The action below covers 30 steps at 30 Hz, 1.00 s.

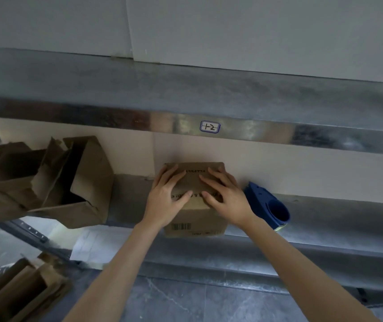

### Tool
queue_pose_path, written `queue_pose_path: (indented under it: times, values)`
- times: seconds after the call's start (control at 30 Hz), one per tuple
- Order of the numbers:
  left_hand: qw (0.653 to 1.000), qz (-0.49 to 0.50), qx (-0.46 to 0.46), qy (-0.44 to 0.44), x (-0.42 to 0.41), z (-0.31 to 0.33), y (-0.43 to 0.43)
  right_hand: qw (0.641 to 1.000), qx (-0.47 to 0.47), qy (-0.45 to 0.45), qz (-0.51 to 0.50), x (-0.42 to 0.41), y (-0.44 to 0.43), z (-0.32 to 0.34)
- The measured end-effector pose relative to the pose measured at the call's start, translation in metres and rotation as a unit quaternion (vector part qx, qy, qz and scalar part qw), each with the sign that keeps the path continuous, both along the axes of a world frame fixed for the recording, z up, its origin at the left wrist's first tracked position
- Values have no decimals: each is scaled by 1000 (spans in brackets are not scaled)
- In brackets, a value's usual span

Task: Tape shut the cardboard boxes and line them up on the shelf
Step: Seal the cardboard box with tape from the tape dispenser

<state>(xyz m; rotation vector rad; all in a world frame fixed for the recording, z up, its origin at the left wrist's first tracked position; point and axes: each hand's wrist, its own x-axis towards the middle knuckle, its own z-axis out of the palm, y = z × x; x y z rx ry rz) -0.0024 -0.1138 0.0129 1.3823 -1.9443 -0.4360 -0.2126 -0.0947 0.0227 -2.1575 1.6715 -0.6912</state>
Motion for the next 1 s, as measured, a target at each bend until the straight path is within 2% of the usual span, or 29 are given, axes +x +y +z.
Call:
queue_pose_path:
  times: [0.13, 0.33, 0.47, 0.53, 0.63, 0.73, 1.0]
  values:
    - [1000, -9, 22, 6, 0, 4, 1, 999, 29, -12, 14, -7, -8, 8]
    - [985, -29, 143, 88, 4, 10, -5, 997, 20, -67, -18, -4, -13, 12]
    - [993, 31, 106, 41, 1, 9, -9, 992, 76, -90, -34, 1, -14, 8]
    - [991, 28, 127, 42, 0, 6, -12, 991, 98, -93, -23, 2, -16, 6]
    - [987, 19, 143, 72, -1, 0, -14, 994, 83, -65, -26, 1, -19, 0]
    - [989, 35, 128, 65, -1, -1, -16, 997, 53, -38, -34, 1, -22, -3]
    - [990, 41, 124, 57, 0, 2, -15, 997, 54, -42, -26, -1, -24, -4]
